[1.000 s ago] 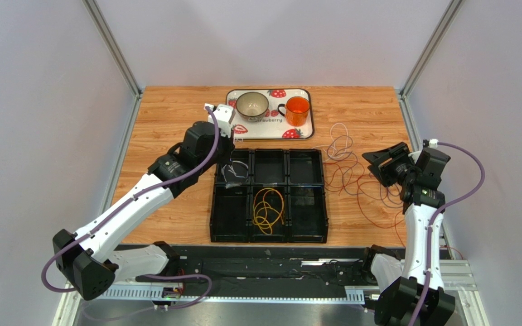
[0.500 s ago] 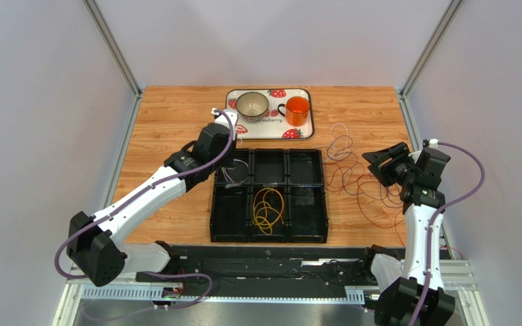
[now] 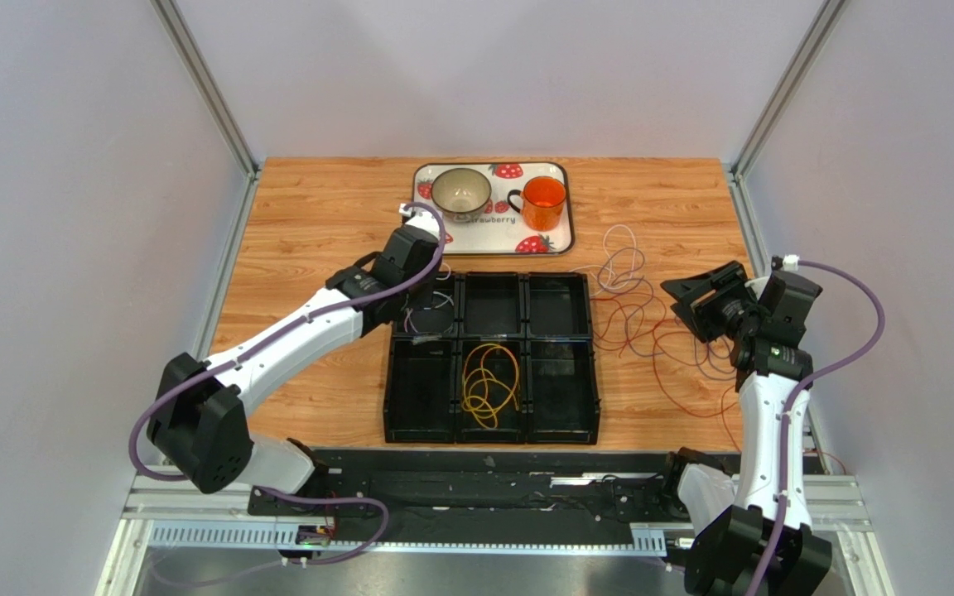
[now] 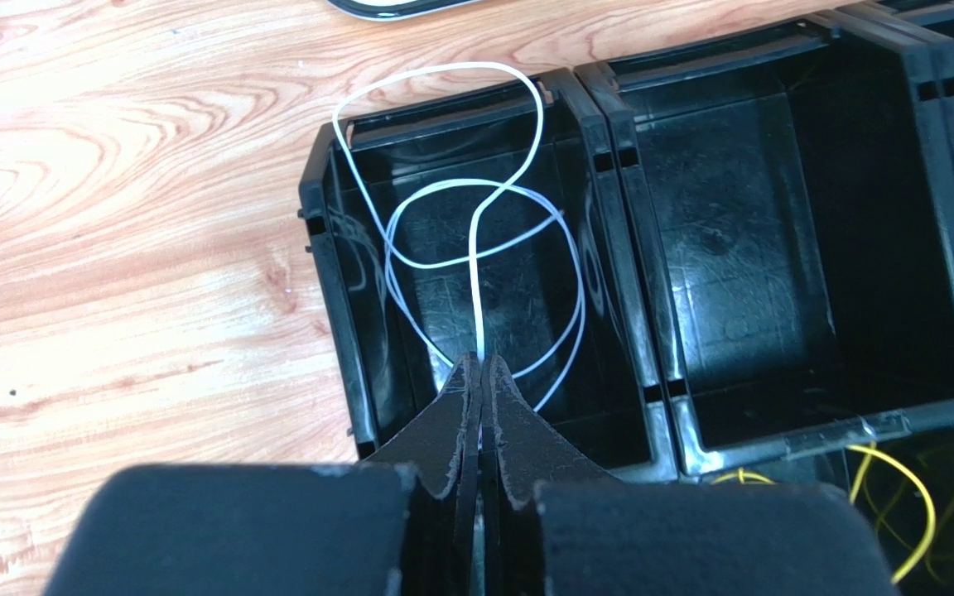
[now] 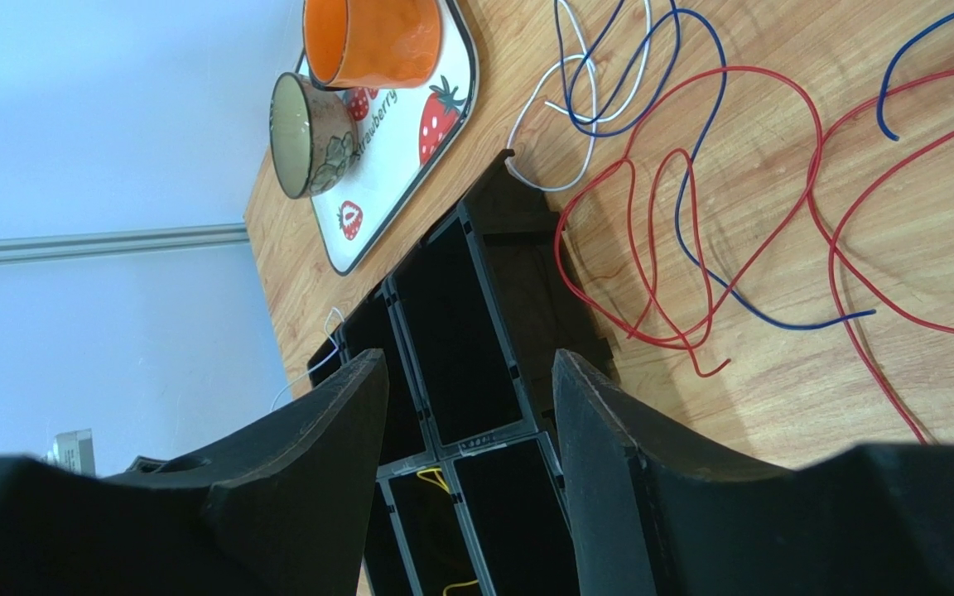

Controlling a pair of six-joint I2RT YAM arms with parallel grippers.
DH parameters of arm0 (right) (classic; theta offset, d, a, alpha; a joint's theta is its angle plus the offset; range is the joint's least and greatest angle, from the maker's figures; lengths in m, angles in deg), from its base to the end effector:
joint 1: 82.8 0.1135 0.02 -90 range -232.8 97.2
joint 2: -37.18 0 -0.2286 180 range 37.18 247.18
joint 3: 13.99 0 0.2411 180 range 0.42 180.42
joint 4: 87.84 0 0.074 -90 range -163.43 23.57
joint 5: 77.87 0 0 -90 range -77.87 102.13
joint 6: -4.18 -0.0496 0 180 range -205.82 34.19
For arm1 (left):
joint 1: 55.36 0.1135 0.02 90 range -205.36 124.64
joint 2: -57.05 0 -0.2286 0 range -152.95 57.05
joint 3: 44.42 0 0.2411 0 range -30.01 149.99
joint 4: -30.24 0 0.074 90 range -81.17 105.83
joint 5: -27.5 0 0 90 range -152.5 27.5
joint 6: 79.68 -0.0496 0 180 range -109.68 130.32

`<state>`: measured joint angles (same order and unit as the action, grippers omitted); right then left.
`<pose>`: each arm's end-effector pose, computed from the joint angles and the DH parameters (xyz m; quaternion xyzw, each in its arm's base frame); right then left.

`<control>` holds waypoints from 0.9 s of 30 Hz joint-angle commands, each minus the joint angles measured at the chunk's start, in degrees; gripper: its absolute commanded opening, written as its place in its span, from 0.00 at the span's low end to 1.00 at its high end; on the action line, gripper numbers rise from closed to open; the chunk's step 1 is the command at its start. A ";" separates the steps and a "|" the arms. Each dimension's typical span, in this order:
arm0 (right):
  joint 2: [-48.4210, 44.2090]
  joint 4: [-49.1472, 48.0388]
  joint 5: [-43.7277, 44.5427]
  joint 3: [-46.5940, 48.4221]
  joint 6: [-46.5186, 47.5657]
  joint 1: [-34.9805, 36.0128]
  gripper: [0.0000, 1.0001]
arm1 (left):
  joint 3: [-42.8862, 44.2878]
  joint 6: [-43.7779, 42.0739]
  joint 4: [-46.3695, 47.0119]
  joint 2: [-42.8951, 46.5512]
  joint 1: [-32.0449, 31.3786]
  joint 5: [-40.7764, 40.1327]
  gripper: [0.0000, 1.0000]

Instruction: Untangle the cables

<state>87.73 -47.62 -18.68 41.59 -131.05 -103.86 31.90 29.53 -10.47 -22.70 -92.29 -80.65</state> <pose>0.2053 -0.0518 0.2440 0.3656 0.7835 0.3235 0.3845 0.2546 -0.1721 0.2397 0.0794 0.9081 -0.0529 0.4078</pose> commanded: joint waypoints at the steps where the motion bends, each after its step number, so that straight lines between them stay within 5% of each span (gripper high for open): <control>1: -0.09 -2.33 -1.18 -0.03 0.41 0.32 0.55 | 0.76 1.10 4.06 -2.16 0.72 -0.92 0.00; 21: -0.45 -1.72 -1.18 -0.03 0.76 0.40 0.55 | -1.88 1.98 9.34 -11.04 1.42 0.84 0.00; 22: -0.45 -1.63 -1.18 0.05 0.67 0.40 0.55 | -1.97 1.98 9.34 -10.96 1.42 0.84 0.02; 26: -0.80 -1.19 -1.01 0.14 0.94 0.41 0.55 | -2.58 2.16 8.64 -8.86 1.42 1.54 0.45; 27: -0.71 -1.28 -1.01 0.14 0.85 0.40 0.55 | -2.41 1.98 8.12 -7.37 1.51 1.54 0.49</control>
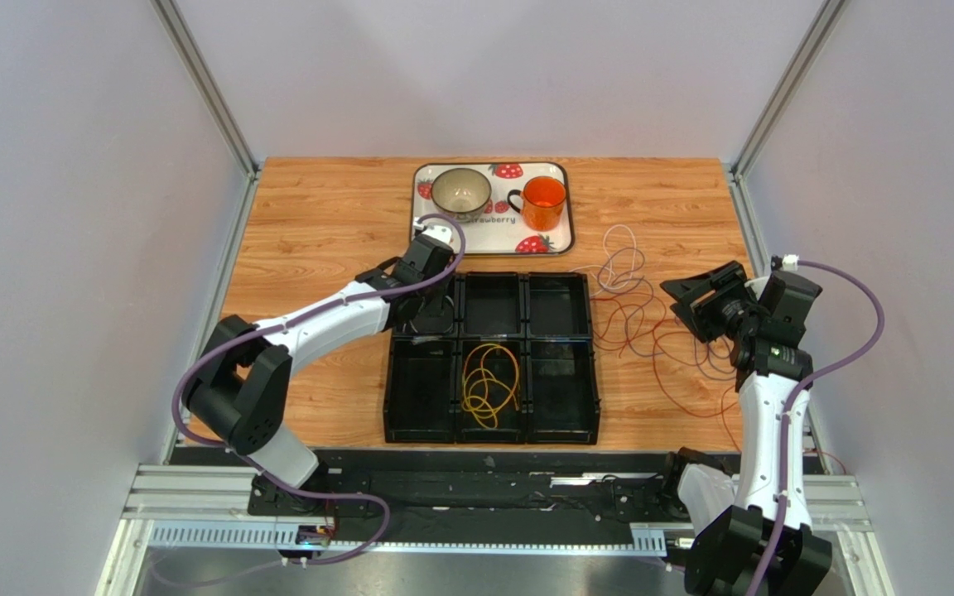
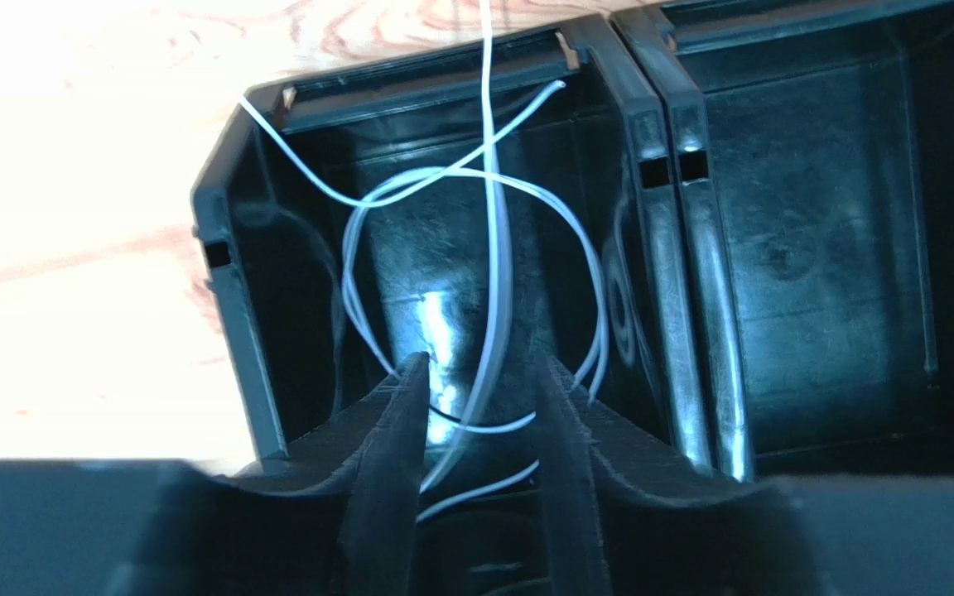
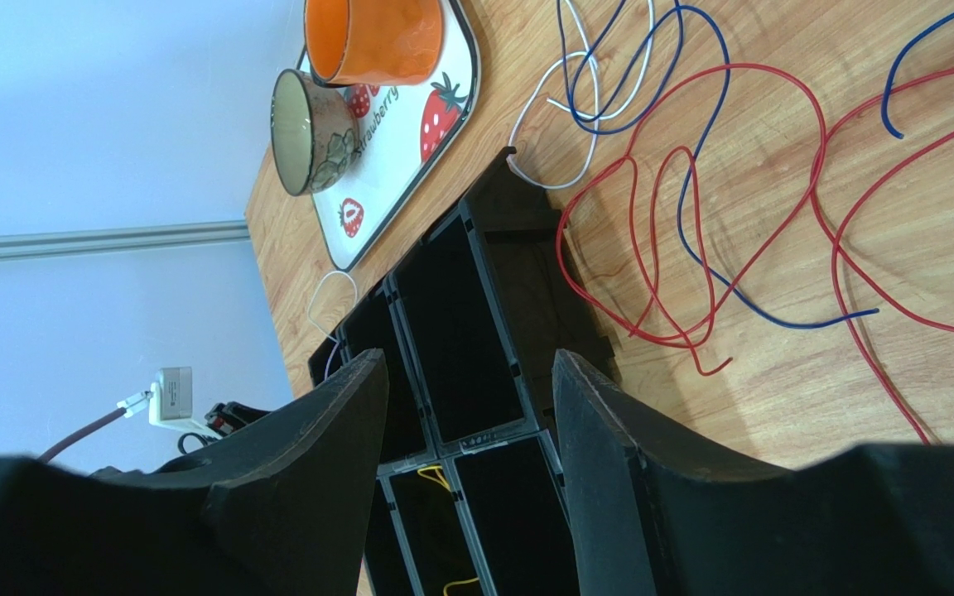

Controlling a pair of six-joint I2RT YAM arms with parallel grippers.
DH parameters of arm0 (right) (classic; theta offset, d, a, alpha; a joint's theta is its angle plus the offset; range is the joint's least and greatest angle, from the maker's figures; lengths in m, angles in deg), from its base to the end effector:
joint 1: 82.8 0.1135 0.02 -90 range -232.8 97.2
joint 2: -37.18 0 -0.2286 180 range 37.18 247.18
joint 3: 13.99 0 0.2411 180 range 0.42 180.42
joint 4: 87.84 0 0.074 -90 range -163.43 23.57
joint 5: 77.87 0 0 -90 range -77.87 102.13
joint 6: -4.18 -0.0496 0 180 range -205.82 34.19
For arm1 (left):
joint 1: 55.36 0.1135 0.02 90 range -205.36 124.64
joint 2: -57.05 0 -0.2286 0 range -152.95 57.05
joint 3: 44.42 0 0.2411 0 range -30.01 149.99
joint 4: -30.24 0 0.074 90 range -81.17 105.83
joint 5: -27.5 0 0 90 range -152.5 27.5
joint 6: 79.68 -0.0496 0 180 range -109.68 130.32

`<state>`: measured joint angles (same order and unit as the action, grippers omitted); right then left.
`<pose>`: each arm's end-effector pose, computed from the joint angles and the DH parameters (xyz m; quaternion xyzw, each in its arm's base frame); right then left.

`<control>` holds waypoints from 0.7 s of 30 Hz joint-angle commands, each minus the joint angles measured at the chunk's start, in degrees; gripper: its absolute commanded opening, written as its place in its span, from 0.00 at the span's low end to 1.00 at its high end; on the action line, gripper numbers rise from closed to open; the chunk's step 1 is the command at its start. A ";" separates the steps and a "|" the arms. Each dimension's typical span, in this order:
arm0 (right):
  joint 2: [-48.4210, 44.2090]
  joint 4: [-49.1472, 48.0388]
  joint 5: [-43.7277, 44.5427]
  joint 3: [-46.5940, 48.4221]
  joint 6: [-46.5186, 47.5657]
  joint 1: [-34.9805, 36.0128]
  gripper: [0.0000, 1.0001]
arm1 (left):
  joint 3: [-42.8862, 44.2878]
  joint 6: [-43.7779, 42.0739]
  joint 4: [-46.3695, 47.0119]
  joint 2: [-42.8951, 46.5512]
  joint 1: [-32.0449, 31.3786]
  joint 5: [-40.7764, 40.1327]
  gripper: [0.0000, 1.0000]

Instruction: Untangle the cables

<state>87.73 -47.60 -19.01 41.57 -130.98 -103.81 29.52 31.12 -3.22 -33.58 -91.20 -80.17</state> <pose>0.2053 -0.0514 0.2439 0.3635 0.7841 0.3258 0.3834 0.2773 -0.1817 0.1797 0.0697 0.9278 -0.0326 0.3649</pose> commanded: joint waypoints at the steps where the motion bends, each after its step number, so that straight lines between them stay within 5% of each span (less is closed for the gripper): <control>1: -0.80 -1.22 -0.68 0.16 0.70 0.36 0.55 | 0.32 0.38 0.51 4.40 0.33 0.89 0.52; 11: -0.89 -1.39 -0.42 0.16 0.52 1.06 0.55 | 9.99 -1.64 -9.59 7.84 2.25 -4.82 0.68; 21: -0.10 -1.83 -0.59 0.34 0.78 1.06 0.55 | 19.57 0.56 -12.77 1.60 11.57 1.41 0.69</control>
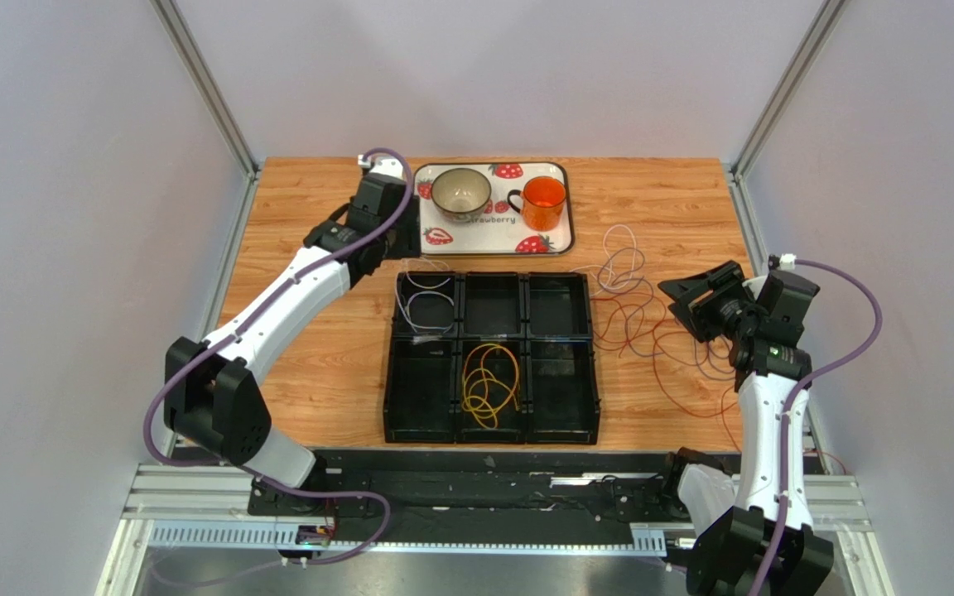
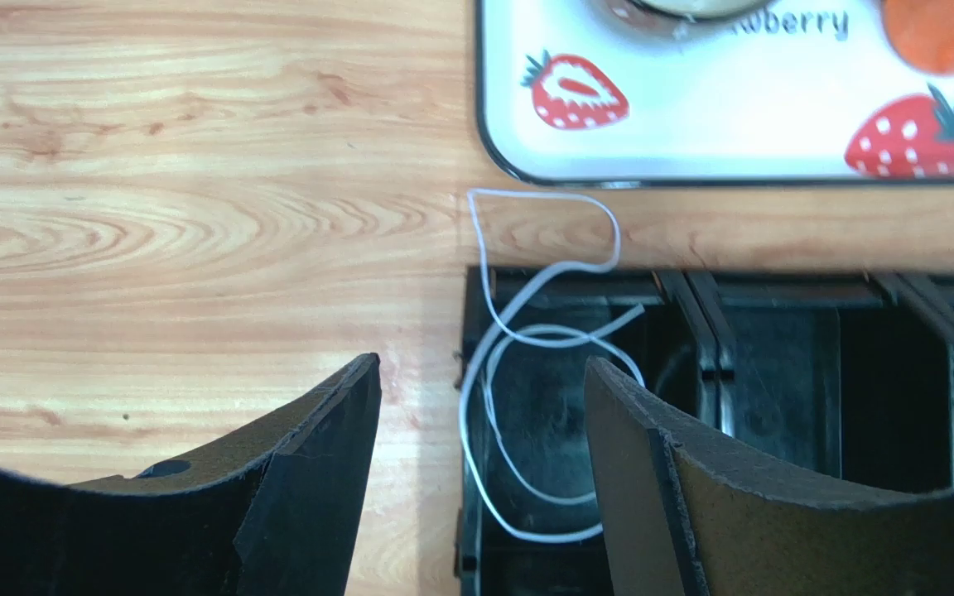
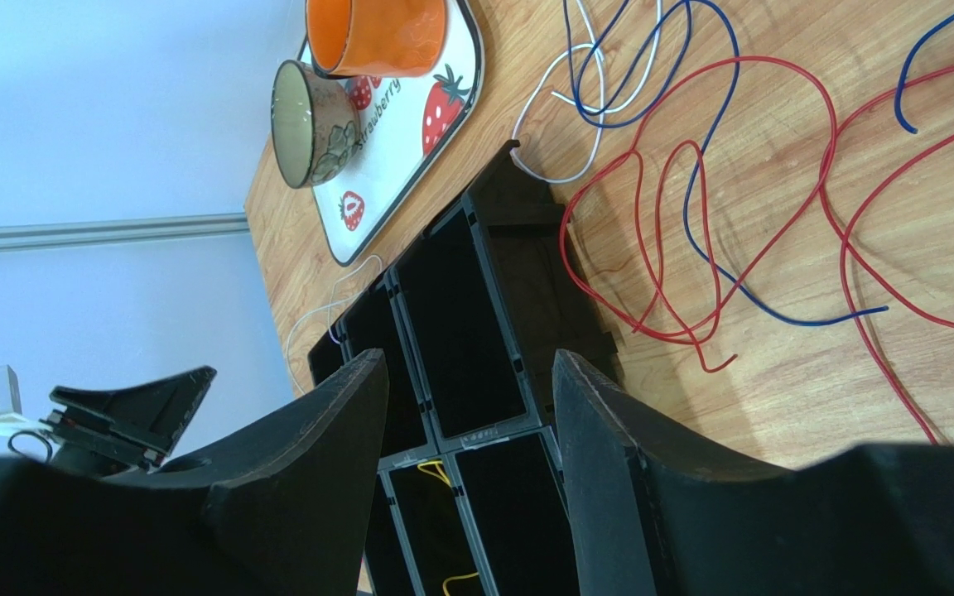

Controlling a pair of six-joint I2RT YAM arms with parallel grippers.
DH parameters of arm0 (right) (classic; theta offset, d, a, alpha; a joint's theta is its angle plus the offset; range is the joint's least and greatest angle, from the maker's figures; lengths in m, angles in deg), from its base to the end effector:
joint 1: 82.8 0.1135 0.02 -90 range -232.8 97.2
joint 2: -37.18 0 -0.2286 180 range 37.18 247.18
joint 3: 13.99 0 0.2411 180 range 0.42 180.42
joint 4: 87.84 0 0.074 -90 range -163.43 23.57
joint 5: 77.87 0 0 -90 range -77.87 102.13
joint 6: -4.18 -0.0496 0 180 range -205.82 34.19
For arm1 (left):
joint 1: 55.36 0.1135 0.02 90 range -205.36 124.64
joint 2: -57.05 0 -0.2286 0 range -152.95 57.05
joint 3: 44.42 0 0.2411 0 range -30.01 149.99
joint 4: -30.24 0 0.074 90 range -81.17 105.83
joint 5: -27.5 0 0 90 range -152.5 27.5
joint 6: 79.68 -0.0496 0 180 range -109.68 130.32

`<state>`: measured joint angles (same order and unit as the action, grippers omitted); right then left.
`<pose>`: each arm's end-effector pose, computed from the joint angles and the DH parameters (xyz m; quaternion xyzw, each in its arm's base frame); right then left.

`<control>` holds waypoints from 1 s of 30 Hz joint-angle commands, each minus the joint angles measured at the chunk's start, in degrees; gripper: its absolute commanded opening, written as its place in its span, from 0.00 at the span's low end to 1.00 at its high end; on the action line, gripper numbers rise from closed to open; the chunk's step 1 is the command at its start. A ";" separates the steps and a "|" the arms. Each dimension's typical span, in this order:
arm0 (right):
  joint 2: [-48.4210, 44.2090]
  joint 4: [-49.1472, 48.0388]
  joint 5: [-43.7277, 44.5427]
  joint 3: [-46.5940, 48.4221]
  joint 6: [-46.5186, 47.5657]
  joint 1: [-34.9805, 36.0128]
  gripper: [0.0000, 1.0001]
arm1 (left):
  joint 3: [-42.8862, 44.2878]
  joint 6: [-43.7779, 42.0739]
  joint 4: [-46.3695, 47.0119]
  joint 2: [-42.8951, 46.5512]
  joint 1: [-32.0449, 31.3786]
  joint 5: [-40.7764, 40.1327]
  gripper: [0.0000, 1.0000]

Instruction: Untangle the cables

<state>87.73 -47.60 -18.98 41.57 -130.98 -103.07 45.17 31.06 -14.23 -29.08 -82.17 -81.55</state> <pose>0.2059 -0.0487 0.2439 0.3585 0.7864 0.3280 0.3814 0.3076 -0.1373 0.2768 -0.0210 0.8998 -0.0270 0.4349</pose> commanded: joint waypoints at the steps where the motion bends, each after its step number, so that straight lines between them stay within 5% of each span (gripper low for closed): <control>1: -0.09 -2.00 -0.70 0.16 0.87 0.32 0.55 | 5.32 0.54 -1.58 -3.60 3.16 4.27 0.70; 11: 3.07 -4.11 -0.97 -0.19 1.31 0.32 0.55 | 12.62 4.31 -1.66 -18.10 9.75 16.67 0.62; 30: 8.43 -7.54 -1.58 -1.15 2.19 0.32 0.54 | 13.59 6.51 1.41 -29.01 12.92 24.06 0.59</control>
<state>95.68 -51.84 -19.73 40.54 -129.82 -103.07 55.75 36.04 -13.09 -55.81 -70.04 -58.97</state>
